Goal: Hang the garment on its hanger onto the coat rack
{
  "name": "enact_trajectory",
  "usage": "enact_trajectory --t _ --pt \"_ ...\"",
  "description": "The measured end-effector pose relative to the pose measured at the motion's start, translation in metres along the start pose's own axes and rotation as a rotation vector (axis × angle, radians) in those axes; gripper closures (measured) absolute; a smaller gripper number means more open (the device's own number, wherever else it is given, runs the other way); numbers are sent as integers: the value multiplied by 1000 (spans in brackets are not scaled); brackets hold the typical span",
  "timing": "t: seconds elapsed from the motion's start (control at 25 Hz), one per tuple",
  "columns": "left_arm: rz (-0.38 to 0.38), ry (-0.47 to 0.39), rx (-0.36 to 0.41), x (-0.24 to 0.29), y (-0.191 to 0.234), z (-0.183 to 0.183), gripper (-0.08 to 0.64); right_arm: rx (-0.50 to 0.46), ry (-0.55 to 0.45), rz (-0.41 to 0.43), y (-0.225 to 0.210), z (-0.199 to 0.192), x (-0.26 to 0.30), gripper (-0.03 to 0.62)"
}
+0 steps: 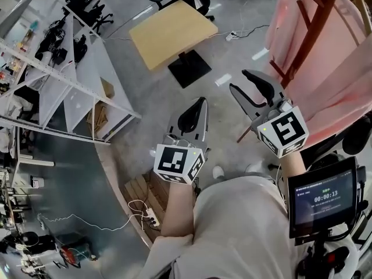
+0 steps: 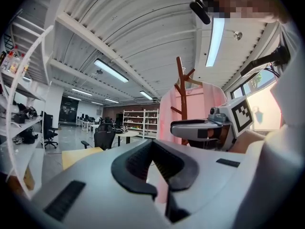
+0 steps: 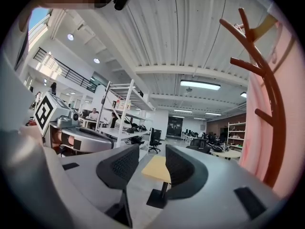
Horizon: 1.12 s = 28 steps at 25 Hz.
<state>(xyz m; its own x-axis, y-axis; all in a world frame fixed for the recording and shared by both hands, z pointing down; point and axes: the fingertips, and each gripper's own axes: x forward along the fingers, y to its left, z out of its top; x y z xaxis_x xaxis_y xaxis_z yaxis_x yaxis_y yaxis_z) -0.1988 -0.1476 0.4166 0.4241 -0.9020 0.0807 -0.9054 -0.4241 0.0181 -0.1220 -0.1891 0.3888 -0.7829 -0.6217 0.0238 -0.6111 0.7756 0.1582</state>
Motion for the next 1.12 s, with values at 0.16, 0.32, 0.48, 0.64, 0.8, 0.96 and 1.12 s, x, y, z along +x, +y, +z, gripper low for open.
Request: enact_trajectory --t 0.16,0.32,0.48,0.64,0.8,0.96,1.12 --pt "-1 6 1 8 -3 0 555 -9 0 -6 -5 -1 -4 416" --pt "-17 0 -2 16 -10 3 555 0 -4 -34 -15 -2 -9 417" --pt "-30 -1 -2 24 -15 1 555 42 -13 -51 -25 -5 -12 419" --pt "-48 4 -9 31 -19 -3 555 43 -14 -70 -33 -9 -16 419" --pt "-59 14 -10 38 -23 -7 555 42 2 -74 -35 -16 -18 419" --pt "-73 13 -11 45 -26 -7 555 37 15 -78 -38 -19 -20 419" --pt "-86 17 -11 51 -28 -7 555 32 24 -79 -40 -20 -19 419"
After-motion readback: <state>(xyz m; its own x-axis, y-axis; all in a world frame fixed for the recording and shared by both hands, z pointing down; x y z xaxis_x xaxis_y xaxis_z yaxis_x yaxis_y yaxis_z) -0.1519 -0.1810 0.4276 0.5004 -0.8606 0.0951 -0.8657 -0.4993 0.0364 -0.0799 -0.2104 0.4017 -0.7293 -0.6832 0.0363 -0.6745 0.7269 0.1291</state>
